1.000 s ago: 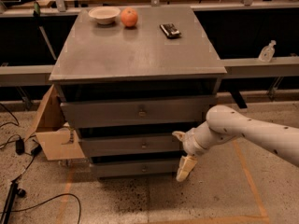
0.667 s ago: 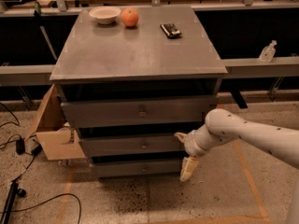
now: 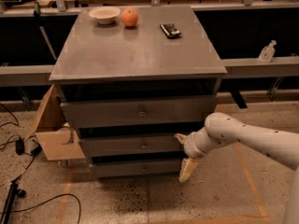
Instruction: Open middle drawer
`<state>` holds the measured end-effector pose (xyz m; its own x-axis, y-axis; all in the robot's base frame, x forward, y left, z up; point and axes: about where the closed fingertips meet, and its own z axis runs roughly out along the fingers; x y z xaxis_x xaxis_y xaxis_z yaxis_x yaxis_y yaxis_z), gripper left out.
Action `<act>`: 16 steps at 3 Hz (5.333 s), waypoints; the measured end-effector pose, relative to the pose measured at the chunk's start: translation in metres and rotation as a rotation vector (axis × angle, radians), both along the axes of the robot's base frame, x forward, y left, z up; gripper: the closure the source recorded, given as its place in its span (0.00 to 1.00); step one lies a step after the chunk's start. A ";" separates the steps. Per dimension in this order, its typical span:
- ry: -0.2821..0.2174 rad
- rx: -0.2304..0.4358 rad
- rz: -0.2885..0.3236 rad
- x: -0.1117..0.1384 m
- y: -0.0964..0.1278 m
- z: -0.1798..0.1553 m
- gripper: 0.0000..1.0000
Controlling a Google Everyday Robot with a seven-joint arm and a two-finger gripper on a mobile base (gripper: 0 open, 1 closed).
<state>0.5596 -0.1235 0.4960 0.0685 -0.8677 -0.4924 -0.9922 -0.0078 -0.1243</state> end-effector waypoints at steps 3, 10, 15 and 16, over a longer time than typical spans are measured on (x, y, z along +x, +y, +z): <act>-0.127 -0.073 -0.003 0.055 -0.007 -0.047 0.00; -0.127 -0.064 0.030 0.088 -0.011 -0.060 1.00; 0.211 -0.025 -0.033 -0.013 -0.001 -0.071 0.00; 0.212 -0.025 -0.033 -0.013 -0.001 -0.070 0.18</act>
Offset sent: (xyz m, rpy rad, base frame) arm 0.0676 -0.0082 -0.0429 -0.0936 -0.1666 -0.0033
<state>0.5461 -0.1240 0.4258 -0.0630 -0.8797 -0.4714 -0.9959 0.0248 0.0867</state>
